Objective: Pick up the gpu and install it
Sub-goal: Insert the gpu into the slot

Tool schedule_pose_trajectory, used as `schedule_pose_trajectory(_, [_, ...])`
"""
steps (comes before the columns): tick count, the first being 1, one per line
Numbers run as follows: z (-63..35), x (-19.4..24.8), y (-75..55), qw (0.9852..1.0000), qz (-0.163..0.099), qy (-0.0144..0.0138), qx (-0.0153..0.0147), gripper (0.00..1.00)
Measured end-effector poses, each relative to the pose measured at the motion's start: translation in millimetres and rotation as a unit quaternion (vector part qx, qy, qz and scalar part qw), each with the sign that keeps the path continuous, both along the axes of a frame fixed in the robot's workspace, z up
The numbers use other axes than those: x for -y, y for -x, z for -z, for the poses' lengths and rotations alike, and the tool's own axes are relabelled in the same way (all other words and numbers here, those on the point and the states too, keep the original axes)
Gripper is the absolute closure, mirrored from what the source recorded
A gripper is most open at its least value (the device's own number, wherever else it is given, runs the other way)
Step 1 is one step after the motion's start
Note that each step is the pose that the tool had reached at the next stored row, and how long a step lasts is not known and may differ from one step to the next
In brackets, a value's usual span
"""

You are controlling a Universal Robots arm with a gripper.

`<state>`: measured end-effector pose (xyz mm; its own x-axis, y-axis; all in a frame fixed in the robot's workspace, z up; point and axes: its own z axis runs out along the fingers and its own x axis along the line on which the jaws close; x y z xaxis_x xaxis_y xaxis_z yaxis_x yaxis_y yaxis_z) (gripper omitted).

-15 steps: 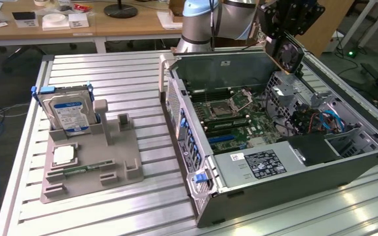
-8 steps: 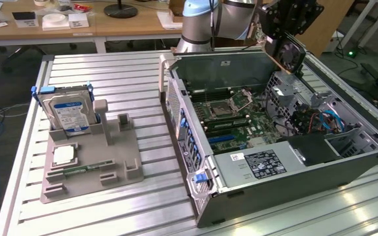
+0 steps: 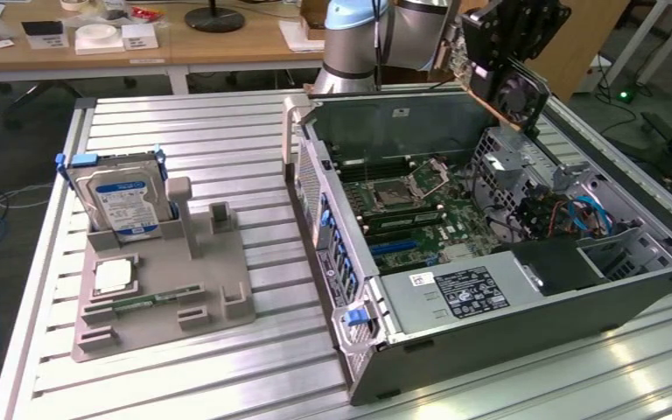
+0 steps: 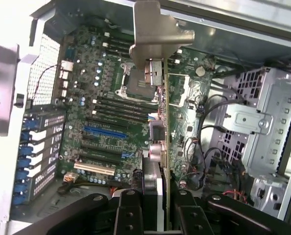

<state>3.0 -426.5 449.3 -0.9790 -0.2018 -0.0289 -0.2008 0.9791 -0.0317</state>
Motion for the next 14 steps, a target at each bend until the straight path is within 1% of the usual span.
schedule_pose_trajectory(3, [0.0,0.0,0.0,0.9998,-0.018,0.0,0.0,0.72])
schedule_pose_trajectory(7, [0.0,0.0,0.0,0.9992,-0.04,0.0,0.0,0.72])
schedule_pose_trajectory(11, [0.0,0.0,0.0,0.9982,-0.06,0.0,0.0,0.72])
schedule_pose_trajectory(14, [0.0,0.0,0.0,0.9972,-0.075,0.0,0.0,0.72])
